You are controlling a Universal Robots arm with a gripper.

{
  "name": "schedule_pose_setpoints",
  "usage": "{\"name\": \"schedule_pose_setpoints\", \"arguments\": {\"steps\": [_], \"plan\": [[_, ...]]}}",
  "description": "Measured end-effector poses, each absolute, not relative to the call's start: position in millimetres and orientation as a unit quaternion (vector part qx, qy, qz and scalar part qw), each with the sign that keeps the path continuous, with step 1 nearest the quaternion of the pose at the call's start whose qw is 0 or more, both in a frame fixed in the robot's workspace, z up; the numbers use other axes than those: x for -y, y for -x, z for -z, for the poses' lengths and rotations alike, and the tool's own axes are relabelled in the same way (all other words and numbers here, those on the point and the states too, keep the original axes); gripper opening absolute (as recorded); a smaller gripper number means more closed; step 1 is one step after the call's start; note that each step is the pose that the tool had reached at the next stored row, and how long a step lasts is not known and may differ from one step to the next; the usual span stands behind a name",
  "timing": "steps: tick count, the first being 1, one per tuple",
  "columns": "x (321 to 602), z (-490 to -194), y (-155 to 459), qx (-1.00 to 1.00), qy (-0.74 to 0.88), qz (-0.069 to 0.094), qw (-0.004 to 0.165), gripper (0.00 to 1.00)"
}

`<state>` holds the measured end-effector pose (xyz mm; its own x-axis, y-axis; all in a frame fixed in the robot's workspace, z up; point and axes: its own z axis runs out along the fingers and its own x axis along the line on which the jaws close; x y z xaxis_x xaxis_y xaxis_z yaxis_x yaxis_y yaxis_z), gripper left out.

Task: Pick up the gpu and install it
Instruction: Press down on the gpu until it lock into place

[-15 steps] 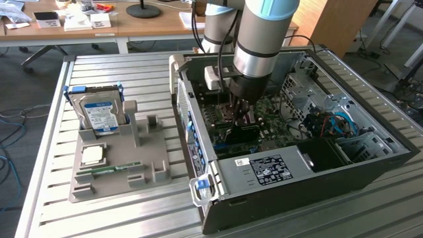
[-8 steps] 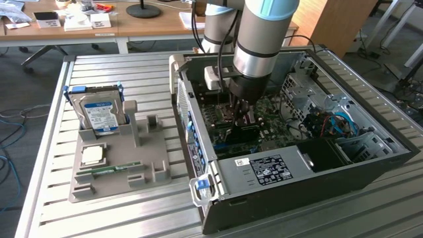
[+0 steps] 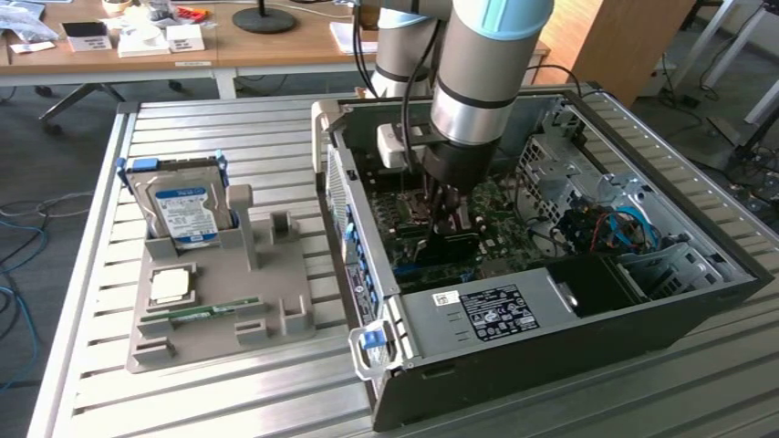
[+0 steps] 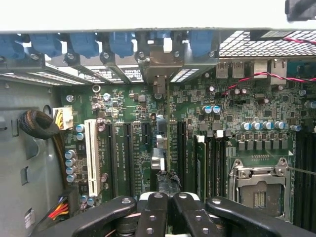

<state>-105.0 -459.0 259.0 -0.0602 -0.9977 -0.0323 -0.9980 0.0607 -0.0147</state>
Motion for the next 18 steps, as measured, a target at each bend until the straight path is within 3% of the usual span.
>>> {"name": "schedule_pose_setpoints", "arguments": {"steps": [18], "plan": [[458.5, -258.9, 105.5, -0.728, 0.685, -0.006, 0.017, 0.11]]}}
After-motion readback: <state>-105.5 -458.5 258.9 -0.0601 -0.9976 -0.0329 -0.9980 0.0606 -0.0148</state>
